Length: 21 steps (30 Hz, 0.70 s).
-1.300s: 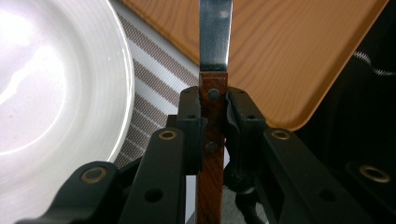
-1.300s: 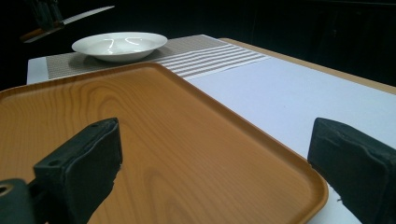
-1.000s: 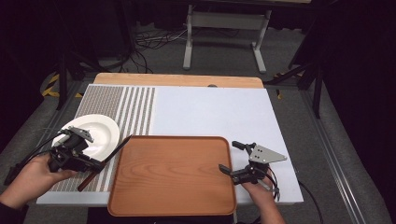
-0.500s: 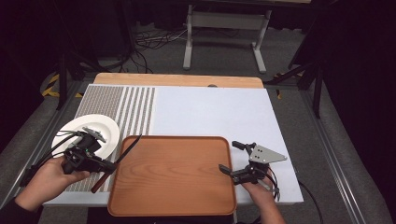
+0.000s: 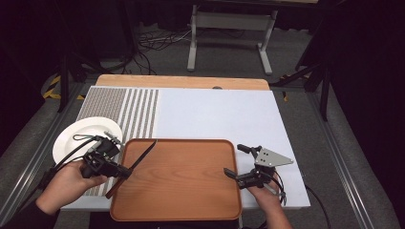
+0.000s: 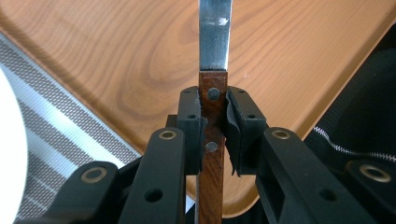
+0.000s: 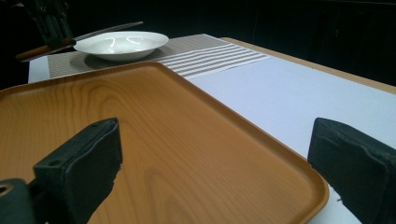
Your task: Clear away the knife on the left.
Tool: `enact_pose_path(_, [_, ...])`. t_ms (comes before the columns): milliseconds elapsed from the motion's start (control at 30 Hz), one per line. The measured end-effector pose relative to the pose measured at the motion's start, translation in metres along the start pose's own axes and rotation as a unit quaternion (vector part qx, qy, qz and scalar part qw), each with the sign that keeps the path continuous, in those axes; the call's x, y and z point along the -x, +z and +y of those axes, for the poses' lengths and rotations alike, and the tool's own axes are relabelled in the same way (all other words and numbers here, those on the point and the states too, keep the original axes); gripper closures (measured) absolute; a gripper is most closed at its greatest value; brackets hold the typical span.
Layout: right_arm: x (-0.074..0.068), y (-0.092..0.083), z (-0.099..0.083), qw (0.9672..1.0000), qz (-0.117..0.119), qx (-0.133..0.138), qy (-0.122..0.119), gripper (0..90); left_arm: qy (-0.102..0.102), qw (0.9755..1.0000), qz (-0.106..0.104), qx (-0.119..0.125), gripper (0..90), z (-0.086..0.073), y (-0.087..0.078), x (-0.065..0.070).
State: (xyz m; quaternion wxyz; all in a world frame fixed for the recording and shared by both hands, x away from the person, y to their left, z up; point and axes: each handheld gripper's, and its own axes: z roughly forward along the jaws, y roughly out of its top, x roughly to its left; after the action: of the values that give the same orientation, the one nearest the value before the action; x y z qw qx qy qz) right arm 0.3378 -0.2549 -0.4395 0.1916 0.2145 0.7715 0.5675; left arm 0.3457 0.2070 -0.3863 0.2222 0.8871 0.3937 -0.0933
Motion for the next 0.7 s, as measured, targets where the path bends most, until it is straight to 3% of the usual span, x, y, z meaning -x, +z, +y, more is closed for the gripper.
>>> enact_pose_path(133, [0.000, 0.000, 0.000, 1.0000, 0.000, 0.001, 0.001, 3.9, 0.002, 0.9999, -0.006, -0.008, 77.8, 0.005, 0.008, 0.004])
enact_pose_path(300, [0.000, 0.000, 0.000, 1.0000, 0.001, 0.001, 0.001, 3.9, -0.009, 0.9999, -0.010, -0.010, 77.8, 0.008, 0.016, 0.006])
enact_pose_path(400, [0.000, 0.000, 0.000, 1.0000, 0.001, 0.002, 0.002, 3.9, -0.006, 0.9997, -0.010, -0.023, 77.8, 0.009, 0.020, 0.006])
enact_pose_path(700, [0.000, 0.000, 0.000, 1.0000, 0.002, 0.001, 0.002, 3.9, -0.022, 0.9982, -0.022, -0.051, 77.8, 0.008, 0.033, 0.003])
